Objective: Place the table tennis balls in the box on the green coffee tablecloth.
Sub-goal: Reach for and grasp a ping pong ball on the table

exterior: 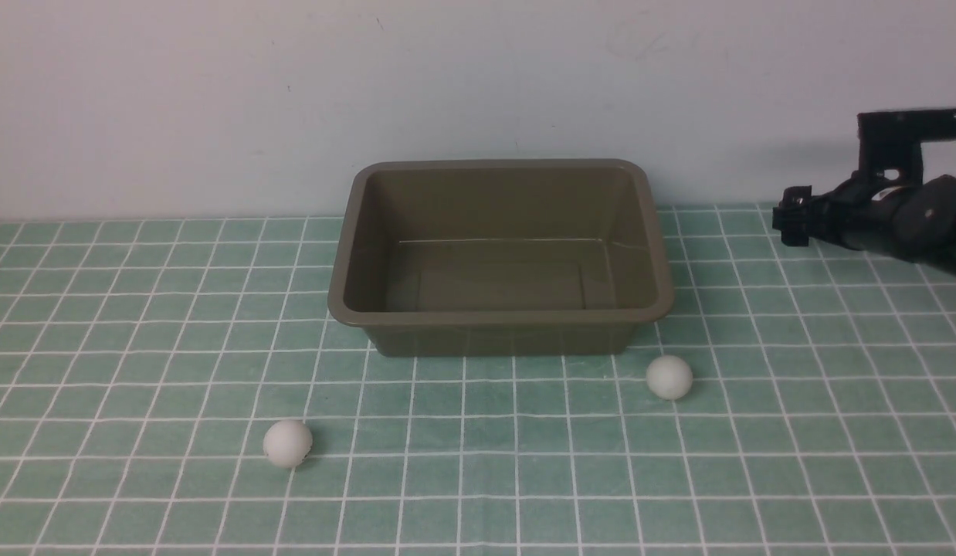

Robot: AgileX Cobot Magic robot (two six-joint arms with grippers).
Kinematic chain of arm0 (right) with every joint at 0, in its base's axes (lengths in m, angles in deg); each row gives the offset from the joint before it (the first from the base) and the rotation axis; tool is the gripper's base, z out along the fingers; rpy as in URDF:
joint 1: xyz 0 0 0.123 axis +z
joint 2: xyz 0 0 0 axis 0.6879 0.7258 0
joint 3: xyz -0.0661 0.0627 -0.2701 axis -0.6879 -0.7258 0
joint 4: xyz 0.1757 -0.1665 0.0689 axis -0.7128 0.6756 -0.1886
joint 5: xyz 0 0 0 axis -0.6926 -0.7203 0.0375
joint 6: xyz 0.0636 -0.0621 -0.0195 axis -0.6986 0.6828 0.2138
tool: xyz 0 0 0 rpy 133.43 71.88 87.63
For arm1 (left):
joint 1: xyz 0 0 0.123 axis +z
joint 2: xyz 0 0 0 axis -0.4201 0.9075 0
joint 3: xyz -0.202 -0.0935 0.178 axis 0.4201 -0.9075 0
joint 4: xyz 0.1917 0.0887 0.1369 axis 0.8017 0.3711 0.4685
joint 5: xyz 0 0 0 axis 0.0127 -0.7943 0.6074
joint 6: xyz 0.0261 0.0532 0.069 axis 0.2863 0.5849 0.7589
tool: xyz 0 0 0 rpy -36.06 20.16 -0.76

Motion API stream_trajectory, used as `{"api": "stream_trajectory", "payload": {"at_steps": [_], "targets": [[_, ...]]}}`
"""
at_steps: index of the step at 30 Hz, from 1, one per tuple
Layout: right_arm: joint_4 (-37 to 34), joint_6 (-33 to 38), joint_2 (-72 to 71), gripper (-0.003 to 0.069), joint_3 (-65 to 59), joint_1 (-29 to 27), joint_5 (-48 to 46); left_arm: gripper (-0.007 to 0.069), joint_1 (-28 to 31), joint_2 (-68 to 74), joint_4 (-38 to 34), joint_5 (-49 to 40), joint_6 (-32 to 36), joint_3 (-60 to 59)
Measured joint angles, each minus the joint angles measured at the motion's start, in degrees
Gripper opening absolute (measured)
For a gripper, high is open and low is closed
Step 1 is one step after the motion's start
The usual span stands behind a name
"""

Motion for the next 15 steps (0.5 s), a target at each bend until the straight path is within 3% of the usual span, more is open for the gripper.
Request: {"api": "stream_trajectory", "payload": {"at_steps": [15], "targets": [[0.05,1.43,3.83,0.0640,5.80,-3.63,-2.49,-0.0004,0.00,0.00,0.00,0.00,0.00,0.00]]}}
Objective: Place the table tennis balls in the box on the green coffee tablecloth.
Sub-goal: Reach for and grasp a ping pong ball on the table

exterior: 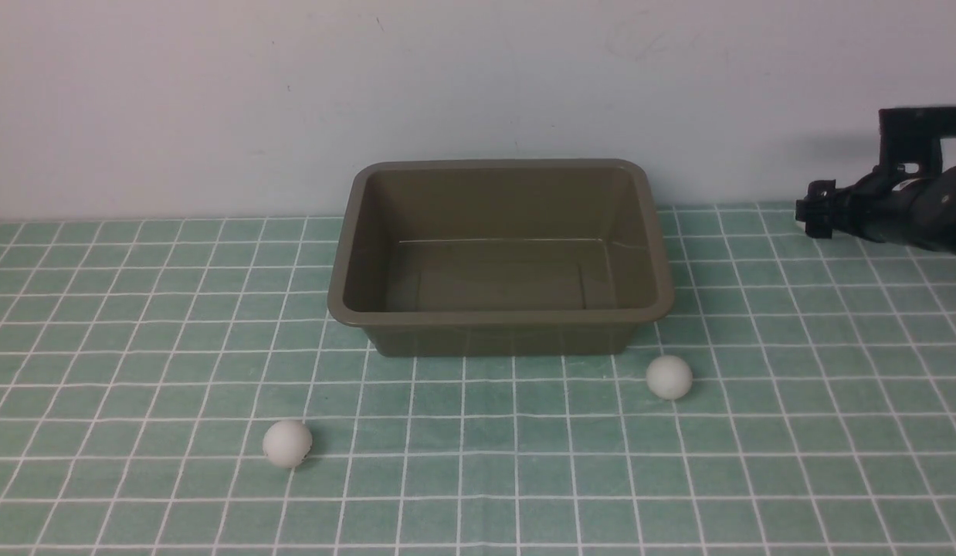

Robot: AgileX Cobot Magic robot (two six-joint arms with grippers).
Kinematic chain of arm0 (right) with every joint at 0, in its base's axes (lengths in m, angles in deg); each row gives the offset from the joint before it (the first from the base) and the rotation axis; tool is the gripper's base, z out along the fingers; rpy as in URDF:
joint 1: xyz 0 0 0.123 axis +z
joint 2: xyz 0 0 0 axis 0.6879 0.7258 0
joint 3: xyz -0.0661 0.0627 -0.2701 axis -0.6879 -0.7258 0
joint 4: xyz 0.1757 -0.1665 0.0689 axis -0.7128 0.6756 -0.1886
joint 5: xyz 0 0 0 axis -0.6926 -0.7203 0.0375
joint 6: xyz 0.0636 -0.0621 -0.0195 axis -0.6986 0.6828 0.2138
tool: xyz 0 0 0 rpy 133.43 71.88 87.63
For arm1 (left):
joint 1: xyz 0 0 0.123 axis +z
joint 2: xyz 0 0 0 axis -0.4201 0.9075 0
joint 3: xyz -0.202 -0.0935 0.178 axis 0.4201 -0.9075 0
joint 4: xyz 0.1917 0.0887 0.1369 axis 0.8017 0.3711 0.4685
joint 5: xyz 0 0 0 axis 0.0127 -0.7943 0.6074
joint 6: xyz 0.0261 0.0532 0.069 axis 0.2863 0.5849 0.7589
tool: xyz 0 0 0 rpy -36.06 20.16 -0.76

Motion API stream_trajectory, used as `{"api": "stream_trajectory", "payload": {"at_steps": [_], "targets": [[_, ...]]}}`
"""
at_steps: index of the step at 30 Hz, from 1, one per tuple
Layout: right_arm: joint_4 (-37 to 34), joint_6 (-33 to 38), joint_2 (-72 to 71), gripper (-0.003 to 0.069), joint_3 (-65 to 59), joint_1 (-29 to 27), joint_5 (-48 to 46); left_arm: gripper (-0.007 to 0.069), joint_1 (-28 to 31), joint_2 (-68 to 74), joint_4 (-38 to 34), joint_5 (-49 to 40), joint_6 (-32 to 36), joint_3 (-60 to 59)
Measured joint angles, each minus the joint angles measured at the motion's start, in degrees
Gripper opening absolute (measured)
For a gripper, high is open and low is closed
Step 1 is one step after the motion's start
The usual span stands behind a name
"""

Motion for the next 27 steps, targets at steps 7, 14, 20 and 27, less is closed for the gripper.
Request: {"api": "stream_trajectory", "payload": {"at_steps": [7,14,20,27], "targets": [[0.00,0.00,1.66,0.0622,1.98,0.00,0.00,-0.0004,0.00,0.00,0.00,0.00,0.00,0.00],[0.00,0.00,4.50,0.0610,2.02,0.00,2.00,-0.0004,0.00,0.00,0.00,0.00,0.00,0.00],[0.00,0.00,6.75,0.0601,2.02,0.05,4.39,-0.0004,0.00,0.00,0.00,0.00,0.05,0.00],[0.70,0.00,7.78,0.0594,2.02,1.19,6.35,-0.0004,0.00,0.00,0.00,0.00,0.05,0.00]]}}
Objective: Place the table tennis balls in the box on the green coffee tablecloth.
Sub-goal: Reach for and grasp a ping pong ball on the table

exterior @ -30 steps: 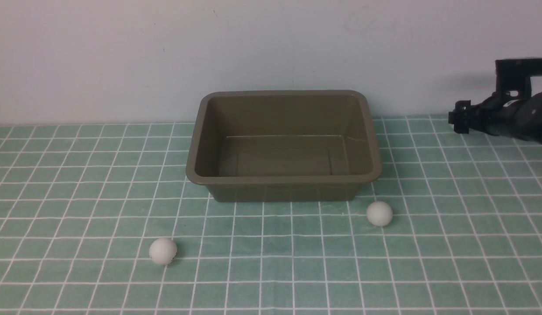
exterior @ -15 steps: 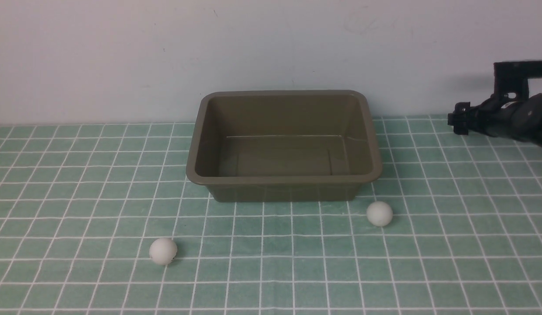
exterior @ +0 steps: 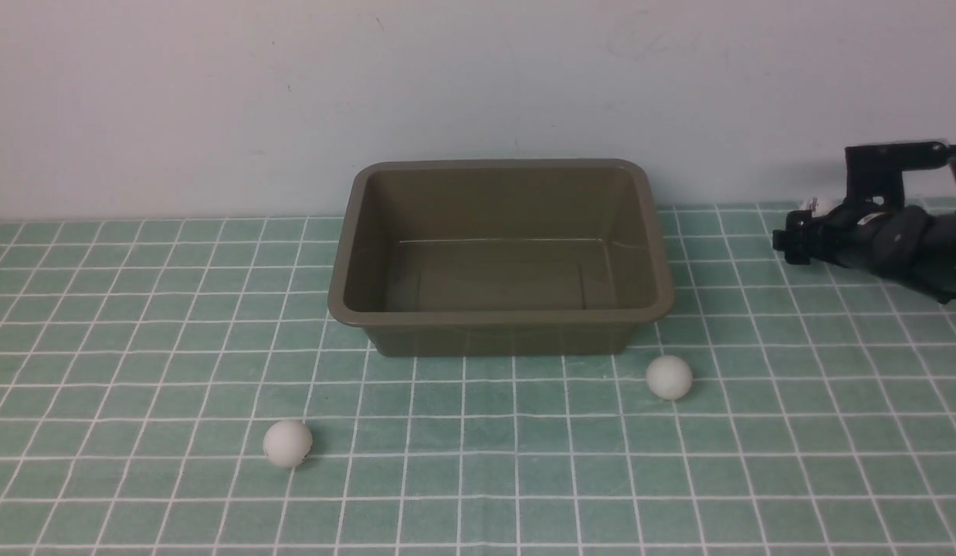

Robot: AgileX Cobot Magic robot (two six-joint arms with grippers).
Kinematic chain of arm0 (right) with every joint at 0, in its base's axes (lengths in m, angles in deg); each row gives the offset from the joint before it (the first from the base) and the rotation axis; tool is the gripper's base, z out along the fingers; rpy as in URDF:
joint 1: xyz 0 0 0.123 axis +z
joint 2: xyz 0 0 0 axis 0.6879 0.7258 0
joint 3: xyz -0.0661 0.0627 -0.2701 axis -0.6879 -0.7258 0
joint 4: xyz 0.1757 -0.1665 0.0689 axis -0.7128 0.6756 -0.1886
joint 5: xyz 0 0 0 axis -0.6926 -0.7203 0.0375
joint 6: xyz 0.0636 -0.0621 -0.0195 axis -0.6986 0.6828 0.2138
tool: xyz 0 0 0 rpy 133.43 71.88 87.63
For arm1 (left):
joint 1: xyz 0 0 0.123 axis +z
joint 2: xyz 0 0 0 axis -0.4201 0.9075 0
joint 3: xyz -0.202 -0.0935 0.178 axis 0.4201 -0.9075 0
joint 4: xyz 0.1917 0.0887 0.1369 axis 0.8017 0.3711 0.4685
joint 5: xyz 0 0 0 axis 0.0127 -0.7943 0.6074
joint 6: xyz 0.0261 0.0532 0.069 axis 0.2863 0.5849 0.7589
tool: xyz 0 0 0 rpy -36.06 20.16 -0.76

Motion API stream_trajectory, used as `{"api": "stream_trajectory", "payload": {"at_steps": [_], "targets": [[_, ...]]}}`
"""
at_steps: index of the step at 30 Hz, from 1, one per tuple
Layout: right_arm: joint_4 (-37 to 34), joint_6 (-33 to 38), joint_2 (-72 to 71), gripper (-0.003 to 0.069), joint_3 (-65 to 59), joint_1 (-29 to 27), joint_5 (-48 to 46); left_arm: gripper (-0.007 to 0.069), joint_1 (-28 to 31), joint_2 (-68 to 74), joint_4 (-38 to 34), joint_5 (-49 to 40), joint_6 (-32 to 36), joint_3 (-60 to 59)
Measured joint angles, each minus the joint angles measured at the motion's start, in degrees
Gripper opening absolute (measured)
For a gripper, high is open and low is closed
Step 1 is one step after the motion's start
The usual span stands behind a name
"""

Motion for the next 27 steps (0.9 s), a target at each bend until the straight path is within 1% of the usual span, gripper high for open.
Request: {"api": "stream_trajectory", "payload": {"at_steps": [5,14,27], "targets": [[0.69,0.00,0.11,0.0591,0.00,1.89,2.23,-0.0004,0.00,0.00,0.00,0.00,0.00,0.00],[0.77,0.00,0.11,0.0589,0.08,1.96,5.08,-0.0004,0.00,0.00,0.00,0.00,0.00,0.00],[0.77,0.00,0.11,0.0589,4.45,1.96,1.46,-0.0004,0.00,0.00,0.00,0.00,0.00,0.00]]}}
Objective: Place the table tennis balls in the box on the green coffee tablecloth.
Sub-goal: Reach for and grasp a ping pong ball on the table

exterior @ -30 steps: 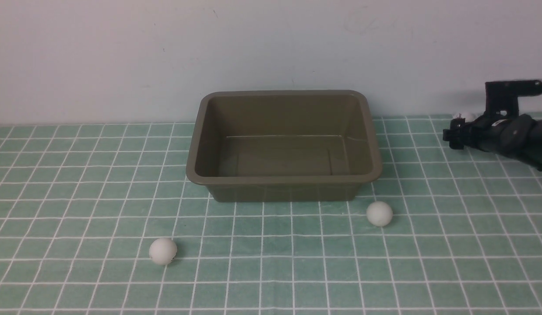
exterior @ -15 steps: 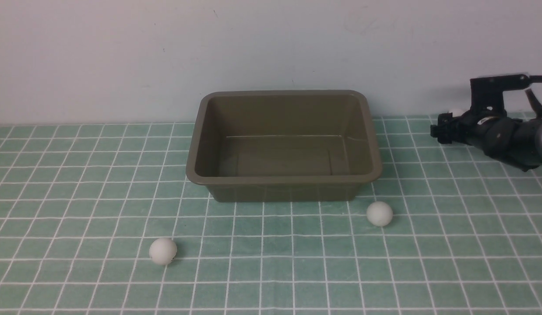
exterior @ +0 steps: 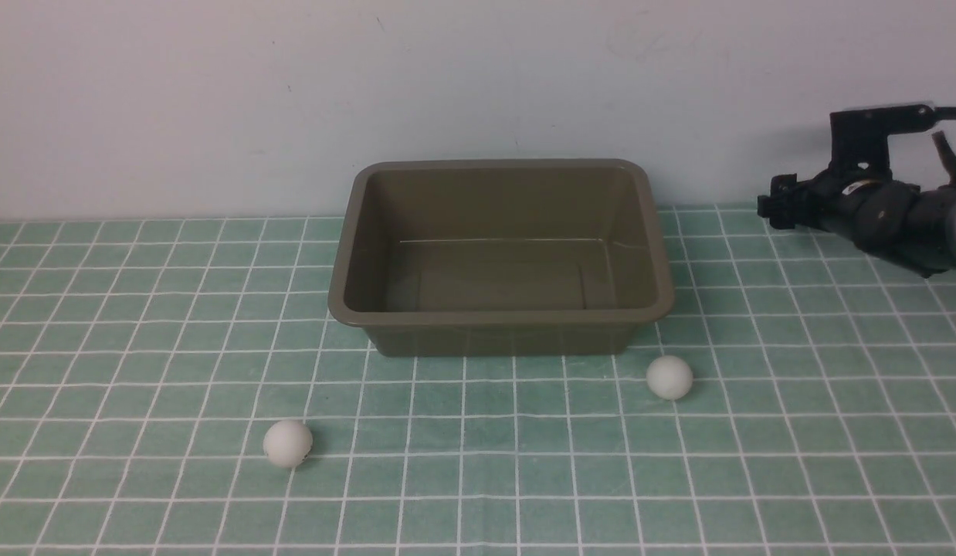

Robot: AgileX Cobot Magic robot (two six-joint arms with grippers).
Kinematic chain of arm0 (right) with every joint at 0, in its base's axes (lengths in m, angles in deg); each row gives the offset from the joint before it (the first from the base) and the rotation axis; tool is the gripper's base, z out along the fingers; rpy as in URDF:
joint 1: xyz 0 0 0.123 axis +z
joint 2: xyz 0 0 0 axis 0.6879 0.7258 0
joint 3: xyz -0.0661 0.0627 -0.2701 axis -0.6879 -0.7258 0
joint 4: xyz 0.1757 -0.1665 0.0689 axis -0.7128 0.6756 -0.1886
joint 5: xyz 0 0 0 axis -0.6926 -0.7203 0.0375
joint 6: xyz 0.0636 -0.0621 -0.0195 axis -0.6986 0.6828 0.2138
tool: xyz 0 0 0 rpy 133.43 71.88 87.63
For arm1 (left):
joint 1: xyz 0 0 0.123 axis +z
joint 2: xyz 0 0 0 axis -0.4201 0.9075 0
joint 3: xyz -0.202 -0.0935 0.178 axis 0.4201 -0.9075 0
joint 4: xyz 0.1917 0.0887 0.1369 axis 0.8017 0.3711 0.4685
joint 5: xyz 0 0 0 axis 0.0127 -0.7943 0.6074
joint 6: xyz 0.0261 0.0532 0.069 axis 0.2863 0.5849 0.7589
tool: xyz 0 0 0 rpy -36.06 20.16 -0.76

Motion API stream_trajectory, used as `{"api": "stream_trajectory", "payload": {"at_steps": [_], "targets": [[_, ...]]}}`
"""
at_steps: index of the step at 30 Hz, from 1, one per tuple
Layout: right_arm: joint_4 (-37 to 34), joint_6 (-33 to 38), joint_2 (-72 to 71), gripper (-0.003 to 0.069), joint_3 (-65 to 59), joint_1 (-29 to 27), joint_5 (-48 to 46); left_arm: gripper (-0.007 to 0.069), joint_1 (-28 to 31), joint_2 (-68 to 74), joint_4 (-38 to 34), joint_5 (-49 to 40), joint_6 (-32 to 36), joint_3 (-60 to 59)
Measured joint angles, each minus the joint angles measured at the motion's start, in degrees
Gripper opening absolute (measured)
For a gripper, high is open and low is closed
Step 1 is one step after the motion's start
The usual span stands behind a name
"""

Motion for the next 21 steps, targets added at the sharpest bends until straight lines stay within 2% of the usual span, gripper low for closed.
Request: {"api": "stream_trajectory", "payload": {"at_steps": [8,15,19,21], "targets": [[-0.16,0.00,2.51,0.0587,0.21,0.00,0.64,-0.0004,0.00,0.00,0.00,0.00,0.00,0.00],[-0.23,0.00,4.84,0.0552,1.32,0.00,3.34,-0.0004,0.00,0.00,0.00,0.00,0.00,0.00],[-0.63,0.00,6.02,0.0499,3.33,0.00,2.75,-0.0004,0.00,0.00,0.00,0.00,0.00,0.00],[-1.58,0.00,6.15,0.0432,3.46,0.00,2.63,-0.0004,0.00,0.00,0.00,0.00,0.00,0.00]]}}
